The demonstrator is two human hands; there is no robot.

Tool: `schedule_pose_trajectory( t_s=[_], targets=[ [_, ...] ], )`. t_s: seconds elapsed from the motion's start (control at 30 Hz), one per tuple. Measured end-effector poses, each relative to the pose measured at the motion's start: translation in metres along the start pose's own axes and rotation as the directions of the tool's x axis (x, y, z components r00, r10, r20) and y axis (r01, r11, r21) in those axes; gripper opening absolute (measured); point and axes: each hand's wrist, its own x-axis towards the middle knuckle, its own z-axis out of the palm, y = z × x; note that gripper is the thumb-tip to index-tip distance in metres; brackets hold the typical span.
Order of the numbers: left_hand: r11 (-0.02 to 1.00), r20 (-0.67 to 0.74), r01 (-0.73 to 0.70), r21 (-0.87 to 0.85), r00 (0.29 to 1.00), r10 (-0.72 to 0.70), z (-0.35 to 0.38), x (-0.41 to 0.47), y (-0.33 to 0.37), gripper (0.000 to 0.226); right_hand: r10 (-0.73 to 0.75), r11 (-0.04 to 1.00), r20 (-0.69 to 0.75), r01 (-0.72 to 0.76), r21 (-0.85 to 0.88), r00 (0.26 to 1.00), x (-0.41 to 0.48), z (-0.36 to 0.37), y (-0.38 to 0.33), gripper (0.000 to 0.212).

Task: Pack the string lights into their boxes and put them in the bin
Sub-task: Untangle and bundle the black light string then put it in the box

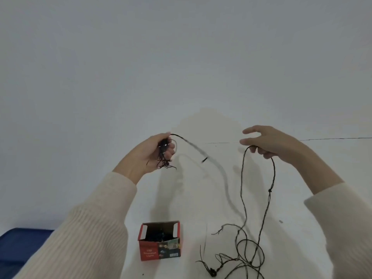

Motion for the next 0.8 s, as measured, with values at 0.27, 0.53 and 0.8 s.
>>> schedule_pose_trajectory(
  t_s=[0.27, 0.53, 0.8],
  targets=[
    [0.906, 0.235, -0.263, 0.332, 0.953, 0.19, 0.056, 0.001, -0.01, 0.03, -0.367, 0.93, 0.223, 0.355, 0.094, 0.903, -0.016, 0.018, -0.052, 0.021],
    [0.971, -0.005, -0.237, -0.017, 0.971, 0.237, 0.046, 0.0, 0.015, 0.026, -0.301, 0.939, 0.257, 0.332, -0.086, 0.918, -0.001, 0.009, -0.022, 0.013],
    [0.946, -0.215, -0.323, -0.022, 0.926, 0.311, 0.02, 0.006, 0.015, 0.027, 0.035, 0.967, 0.186, 0.014, -0.254, 0.982, 0.021, 0.021, 0.064, 0.022]
  ],
)
